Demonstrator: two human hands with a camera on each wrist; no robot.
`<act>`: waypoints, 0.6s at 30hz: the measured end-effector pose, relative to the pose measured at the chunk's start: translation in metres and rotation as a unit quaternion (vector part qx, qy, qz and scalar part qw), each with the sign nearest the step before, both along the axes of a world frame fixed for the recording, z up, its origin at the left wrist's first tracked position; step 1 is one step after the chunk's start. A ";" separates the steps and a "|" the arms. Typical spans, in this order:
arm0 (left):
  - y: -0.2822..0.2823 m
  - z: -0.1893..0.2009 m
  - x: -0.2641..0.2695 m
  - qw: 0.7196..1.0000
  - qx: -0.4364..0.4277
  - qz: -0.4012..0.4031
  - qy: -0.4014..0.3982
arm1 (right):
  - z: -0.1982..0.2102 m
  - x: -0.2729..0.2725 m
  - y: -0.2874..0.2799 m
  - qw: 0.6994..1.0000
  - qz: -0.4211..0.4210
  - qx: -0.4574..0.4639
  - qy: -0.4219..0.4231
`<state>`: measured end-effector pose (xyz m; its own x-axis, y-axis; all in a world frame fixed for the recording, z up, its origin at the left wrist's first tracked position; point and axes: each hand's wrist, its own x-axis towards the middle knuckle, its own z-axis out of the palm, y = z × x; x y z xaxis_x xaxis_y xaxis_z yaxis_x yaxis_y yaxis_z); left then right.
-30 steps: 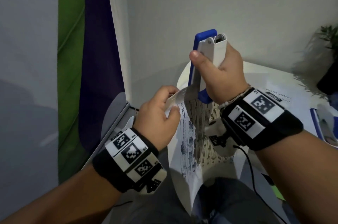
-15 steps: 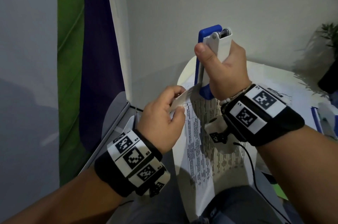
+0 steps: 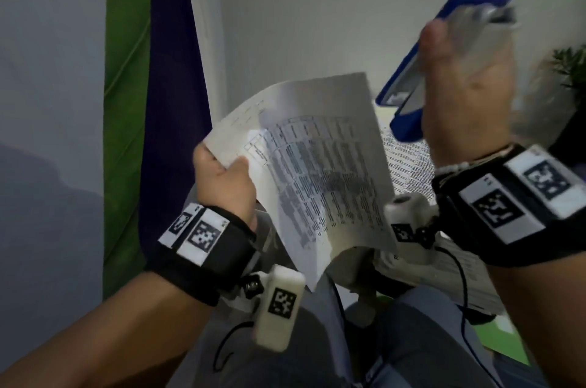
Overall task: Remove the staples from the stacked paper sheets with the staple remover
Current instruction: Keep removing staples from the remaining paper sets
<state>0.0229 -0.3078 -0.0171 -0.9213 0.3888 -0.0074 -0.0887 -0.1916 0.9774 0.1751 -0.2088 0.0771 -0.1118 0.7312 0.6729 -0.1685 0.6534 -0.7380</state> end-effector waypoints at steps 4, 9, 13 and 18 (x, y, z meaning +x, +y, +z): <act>0.001 -0.013 -0.003 0.993 -0.034 0.053 -0.099 | -0.028 0.001 -0.006 0.999 0.014 -0.017 -0.041; -0.001 0.000 -0.008 0.993 -0.030 0.035 -0.112 | -0.033 0.000 -0.012 0.999 0.051 0.001 -0.002; 0.001 0.010 -0.012 0.999 -0.015 0.016 -0.041 | -0.029 -0.008 -0.014 0.994 0.086 0.005 -0.069; -0.005 0.025 -0.023 0.994 0.006 -0.001 0.112 | -0.042 -0.013 -0.018 0.966 0.044 0.035 -0.253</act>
<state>0.0001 -0.3132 0.0076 -0.8983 0.3903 0.2019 0.1296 -0.2037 0.9704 0.1618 -0.2268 0.0355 -0.4991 0.6586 0.5632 0.1459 0.7045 -0.6945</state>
